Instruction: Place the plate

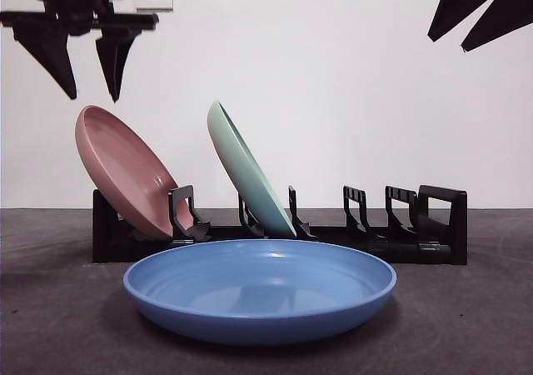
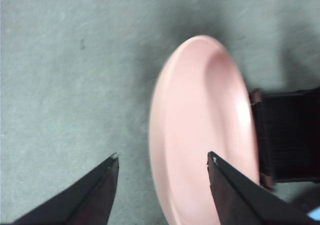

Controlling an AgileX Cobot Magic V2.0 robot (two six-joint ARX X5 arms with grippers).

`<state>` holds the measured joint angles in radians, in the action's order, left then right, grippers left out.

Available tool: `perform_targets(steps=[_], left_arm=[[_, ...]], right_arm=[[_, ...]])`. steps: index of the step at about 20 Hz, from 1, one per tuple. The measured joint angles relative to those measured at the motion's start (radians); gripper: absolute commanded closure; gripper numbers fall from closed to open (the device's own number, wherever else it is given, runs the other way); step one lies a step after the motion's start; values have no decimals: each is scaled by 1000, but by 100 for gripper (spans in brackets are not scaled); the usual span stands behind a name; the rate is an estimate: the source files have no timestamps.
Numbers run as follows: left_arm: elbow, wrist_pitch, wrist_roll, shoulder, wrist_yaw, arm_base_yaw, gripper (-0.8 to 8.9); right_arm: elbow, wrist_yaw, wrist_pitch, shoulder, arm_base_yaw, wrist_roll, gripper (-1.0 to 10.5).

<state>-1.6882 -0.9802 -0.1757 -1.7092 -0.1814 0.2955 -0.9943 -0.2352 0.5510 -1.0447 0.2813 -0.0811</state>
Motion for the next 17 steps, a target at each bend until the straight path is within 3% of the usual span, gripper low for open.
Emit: perform_targets(steps=[6,10,17], left_arm=[[0,0,1,-37,-1,-1,542],[0,0,4,-43,-1,-1,745],[-6,-10,7,-44,-14,-3,803]], right_arm=[[0,0,1,0,0,0,678],[0,0,10,0,0,0,679],[0,0,18,0,0,0,678]])
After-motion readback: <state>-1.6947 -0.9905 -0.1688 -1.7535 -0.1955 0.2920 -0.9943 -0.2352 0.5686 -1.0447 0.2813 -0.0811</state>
